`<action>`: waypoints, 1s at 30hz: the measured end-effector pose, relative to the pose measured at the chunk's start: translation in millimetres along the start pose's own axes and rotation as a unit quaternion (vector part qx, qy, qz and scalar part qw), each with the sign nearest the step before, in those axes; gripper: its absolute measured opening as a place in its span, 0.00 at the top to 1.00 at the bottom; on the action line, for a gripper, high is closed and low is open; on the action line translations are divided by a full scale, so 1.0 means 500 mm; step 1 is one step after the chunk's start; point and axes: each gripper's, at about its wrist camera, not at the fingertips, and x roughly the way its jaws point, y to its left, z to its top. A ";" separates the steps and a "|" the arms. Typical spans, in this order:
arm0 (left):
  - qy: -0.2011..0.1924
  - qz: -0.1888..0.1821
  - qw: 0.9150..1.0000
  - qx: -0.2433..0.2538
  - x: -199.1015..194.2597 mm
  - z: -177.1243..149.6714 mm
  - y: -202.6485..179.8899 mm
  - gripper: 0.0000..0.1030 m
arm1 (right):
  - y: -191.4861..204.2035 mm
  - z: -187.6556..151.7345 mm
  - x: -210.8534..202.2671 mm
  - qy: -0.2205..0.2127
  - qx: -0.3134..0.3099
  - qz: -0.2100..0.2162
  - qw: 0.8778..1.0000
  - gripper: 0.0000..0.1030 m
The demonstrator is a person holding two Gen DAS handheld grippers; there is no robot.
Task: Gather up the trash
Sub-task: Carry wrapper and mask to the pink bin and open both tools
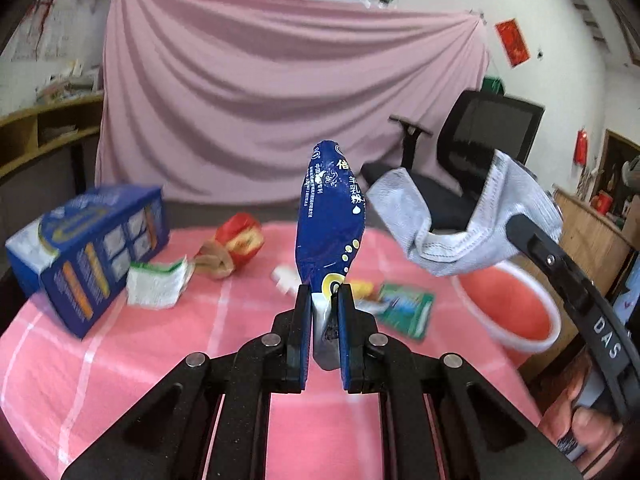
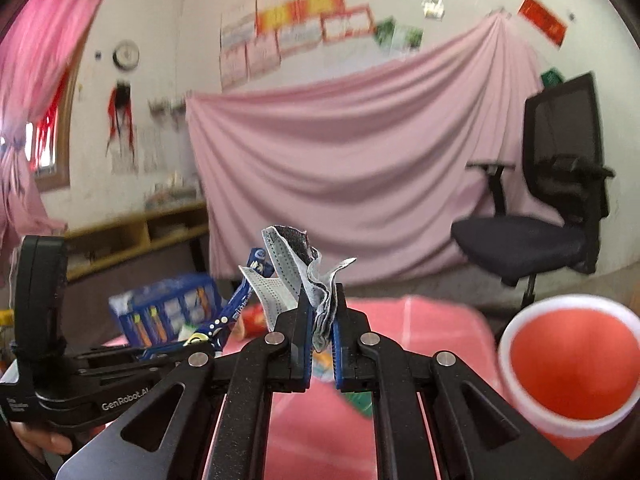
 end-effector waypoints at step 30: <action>0.117 -0.167 0.976 0.079 0.332 0.080 -0.439 0.91 | -0.388 -0.027 -0.058 0.031 0.103 -0.279 0.954 0.94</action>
